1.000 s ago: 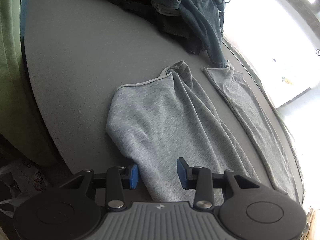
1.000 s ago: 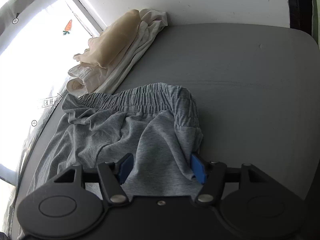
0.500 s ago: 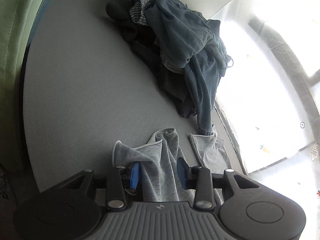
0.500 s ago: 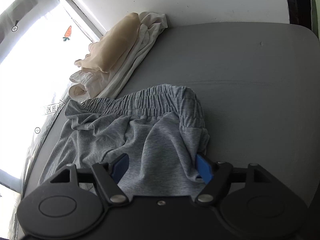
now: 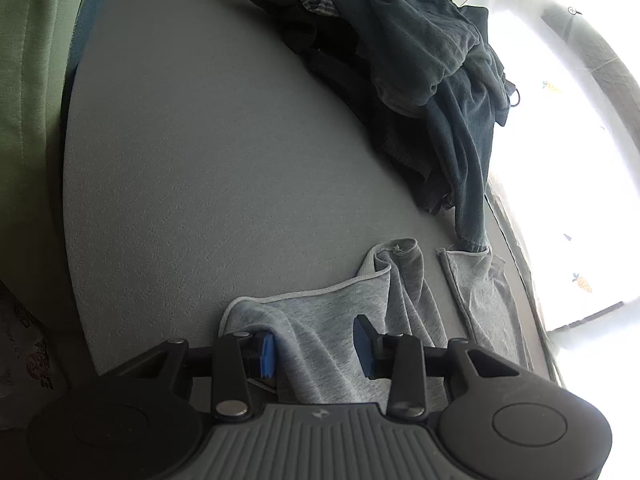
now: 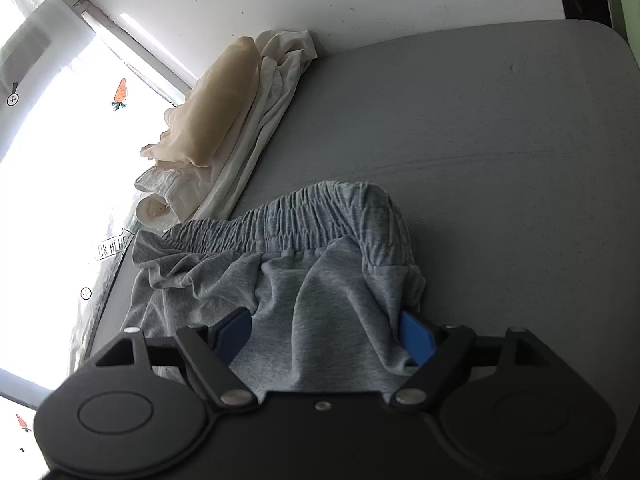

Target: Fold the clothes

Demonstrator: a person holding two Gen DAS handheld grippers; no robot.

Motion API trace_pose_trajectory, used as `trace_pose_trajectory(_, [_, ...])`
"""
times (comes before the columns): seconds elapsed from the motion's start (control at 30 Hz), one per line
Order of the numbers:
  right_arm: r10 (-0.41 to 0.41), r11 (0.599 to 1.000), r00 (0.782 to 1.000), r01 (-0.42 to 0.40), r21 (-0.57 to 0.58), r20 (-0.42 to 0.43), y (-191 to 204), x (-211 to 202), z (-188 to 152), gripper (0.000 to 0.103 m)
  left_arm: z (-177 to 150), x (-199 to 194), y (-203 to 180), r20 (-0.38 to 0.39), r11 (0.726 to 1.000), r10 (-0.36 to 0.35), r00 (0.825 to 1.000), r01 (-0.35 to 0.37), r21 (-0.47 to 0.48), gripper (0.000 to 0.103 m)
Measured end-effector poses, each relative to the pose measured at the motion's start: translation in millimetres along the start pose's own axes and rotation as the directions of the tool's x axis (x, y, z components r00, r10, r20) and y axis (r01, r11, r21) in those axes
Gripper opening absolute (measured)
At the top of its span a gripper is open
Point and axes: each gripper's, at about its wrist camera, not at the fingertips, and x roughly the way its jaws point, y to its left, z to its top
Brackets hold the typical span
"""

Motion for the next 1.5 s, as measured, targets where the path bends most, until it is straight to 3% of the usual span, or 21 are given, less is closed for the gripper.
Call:
trace_pose_trajectory(0.03, [-0.001, 1.000, 1.000, 0.001, 0.008, -0.002, 1, 2, 2, 0.061, 2, 1, -3, 0.002, 1.000, 0.011, 1.000, -0.011, 0.011, 0.013])
trace_pose_trajectory(0.07, [0.002, 1.000, 1.000, -0.002, 0.017, -0.011, 2, 4, 5, 0.049, 5, 3, -6, -0.001, 1.000, 0.021, 1.000, -0.021, 0.019, 0.002])
trace_pose_trajectory(0.13, [0.039, 0.998, 0.999, -0.037, 0.041, -0.034, 1, 6, 10, 0.012, 11, 3, -8, 0.018, 1.000, 0.023, 1.000, -0.023, 0.011, 0.002])
trace_pose_trajectory(0.23, [0.077, 0.997, 0.996, -0.078, 0.011, 0.044, 5, -13, 19, 0.003, 26, -16, -20, 0.097, 0.999, 0.003, 0.995, -0.006, 0.034, 0.001])
trace_pose_trajectory(0.33, [0.122, 0.993, 0.981, -0.119, -0.026, 0.154, 5, -47, 32, 0.001, 41, -45, -34, 0.187, 0.995, -0.045, 0.981, 0.027, 0.099, 0.001])
trace_pose_trajectory(0.4, [0.132, 0.991, 0.974, -0.129, -0.028, 0.185, -2, -64, 40, 0.000, 48, -59, -41, 0.208, 0.986, -0.069, 0.976, 0.035, 0.163, 0.001])
trace_pose_trajectory(0.47, [0.101, 0.993, 0.985, -0.092, -0.075, 0.141, -7, -66, 43, 0.000, 47, -58, -45, 0.188, 0.974, -0.059, 0.980, 0.015, 0.228, 0.001])
trace_pose_trajectory(0.6, [0.001, 0.988, 0.999, 0.004, -0.156, 0.033, -10, -53, 32, 0.003, 32, -34, -43, 0.133, 0.940, 0.063, 0.989, -0.104, 0.324, 0.001])
trace_pose_trajectory(0.7, [-0.008, 0.992, 1.000, 0.009, -0.122, 0.002, -14, -42, 20, 0.015, 27, -30, -32, 0.119, 0.965, 0.054, 0.991, -0.082, 0.248, 0.001])
trace_pose_trajectory(0.73, [-0.024, 0.994, 1.000, 0.025, -0.107, 0.009, -16, -40, 18, 0.029, 27, -30, -30, 0.120, 0.971, 0.051, 0.991, -0.077, 0.228, 0.001])
trace_pose_trajectory(0.8, [-0.053, 0.995, 0.998, 0.055, -0.089, 0.019, -17, -35, 15, 0.045, 28, -29, -25, 0.119, 0.974, 0.061, 0.991, -0.085, 0.208, 0.001])
trace_pose_trajectory(0.93, [-0.116, 0.982, 0.993, 0.116, -0.152, 0.009, -11, -20, 15, 0.045, 27, -28, -27, 0.113, 0.966, 0.075, 0.991, -0.100, 0.238, 0.002])
trace_pose_trajectory(1.03, [-0.141, 0.968, 0.990, 0.141, -0.206, 0.014, -3, -11, 15, 0.051, 24, -27, -28, 0.113, 0.964, 0.082, 0.990, -0.107, 0.244, 0.002])
trace_pose_trajectory(1.07, [-0.140, 0.966, 0.990, 0.139, -0.219, 0.011, 0, -9, 16, 0.050, 23, -27, -29, 0.111, 0.963, 0.085, 0.990, -0.111, 0.245, 0.002])
trace_pose_trajectory(1.1, [-0.138, 0.962, 0.990, 0.135, -0.236, 0.004, 2, -8, 16, 0.034, 22, -26, -29, 0.112, 0.962, 0.090, 0.990, -0.115, 0.246, 0.002])
trace_pose_trajectory(1.13, [-0.135, 0.958, 0.991, 0.130, -0.254, -0.002, 5, -7, 16, 0.002, 22, -26, -29, 0.115, 0.961, 0.093, 0.989, -0.119, 0.250, 0.002])
trace_pose_trajectory(1.33, [-0.135, 0.924, 0.983, 0.171, -0.343, 0.127, 14, -38, 25, 0.002, 22, -44, -34, 0.174, 0.943, 0.088, 0.981, -0.139, 0.303, 0.001])
trace_pose_trajectory(1.5, [-0.193, 0.915, 0.973, 0.224, -0.334, 0.124, -9, -46, 37, 0.002, 18, -39, -19, 0.158, 0.930, 0.156, 0.975, -0.199, 0.309, 0.001])
